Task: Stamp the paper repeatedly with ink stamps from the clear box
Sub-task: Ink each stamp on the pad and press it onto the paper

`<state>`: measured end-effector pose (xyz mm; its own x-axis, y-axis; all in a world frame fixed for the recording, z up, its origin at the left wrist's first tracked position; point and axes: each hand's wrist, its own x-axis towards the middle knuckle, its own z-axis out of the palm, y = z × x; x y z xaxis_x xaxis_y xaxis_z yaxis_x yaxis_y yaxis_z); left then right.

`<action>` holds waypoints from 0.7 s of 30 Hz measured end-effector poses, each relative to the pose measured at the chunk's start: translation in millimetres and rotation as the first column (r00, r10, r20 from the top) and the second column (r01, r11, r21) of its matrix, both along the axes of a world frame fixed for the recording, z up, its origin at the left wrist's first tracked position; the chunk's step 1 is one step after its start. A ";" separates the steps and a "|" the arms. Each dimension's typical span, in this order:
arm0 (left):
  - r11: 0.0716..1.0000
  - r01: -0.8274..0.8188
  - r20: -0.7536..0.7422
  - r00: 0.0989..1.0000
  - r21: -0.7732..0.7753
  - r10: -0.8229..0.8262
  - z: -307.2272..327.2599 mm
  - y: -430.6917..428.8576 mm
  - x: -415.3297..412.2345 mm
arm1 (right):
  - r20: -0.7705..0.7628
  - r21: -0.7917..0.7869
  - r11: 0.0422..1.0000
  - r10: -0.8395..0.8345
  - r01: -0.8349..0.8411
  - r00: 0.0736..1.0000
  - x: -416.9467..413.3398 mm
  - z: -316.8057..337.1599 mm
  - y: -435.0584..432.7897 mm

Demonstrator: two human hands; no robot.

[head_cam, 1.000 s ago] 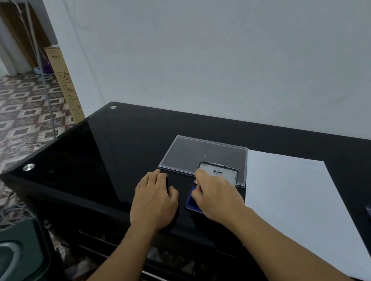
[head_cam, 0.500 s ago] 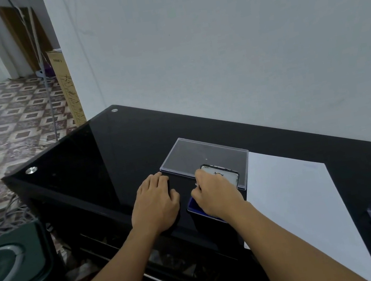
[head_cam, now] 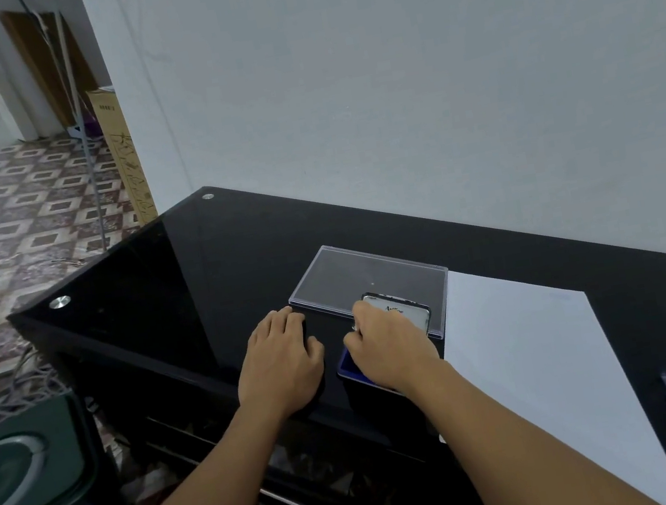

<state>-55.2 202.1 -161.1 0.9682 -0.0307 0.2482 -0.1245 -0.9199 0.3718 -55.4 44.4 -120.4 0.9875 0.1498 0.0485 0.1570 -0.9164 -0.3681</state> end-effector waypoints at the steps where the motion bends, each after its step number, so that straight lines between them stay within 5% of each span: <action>1: 1.000 0.000 0.002 1.000 0.000 0.000 0.0 0.0 0.0 | -0.006 0.003 1.000 -0.001 0.001 1.000 -0.1 1.1 0.3; 11: 1.000 0.016 -0.030 0.999 -0.024 -0.017 1.6 0.1 0.1 | 0.030 0.059 0.998 -0.022 0.020 0.999 -11.6 6.0 -0.7; 17: 0.969 -0.003 -0.159 0.987 -0.247 -0.038 17.9 4.1 10.6 | 0.070 0.155 0.988 -0.036 0.025 0.997 -26.4 9.2 -18.3; 21: 0.966 0.028 -0.158 0.985 -0.257 -0.070 34.2 -8.9 13.4 | 0.031 0.169 0.981 -0.100 0.093 0.995 -29.2 14.9 -43.6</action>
<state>-41.8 193.2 -126.8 0.9952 -0.0359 0.0914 -0.0845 -0.7874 0.6106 -84.6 0.8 -105.5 0.9938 0.0406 0.1038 0.0884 -0.8541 -0.5126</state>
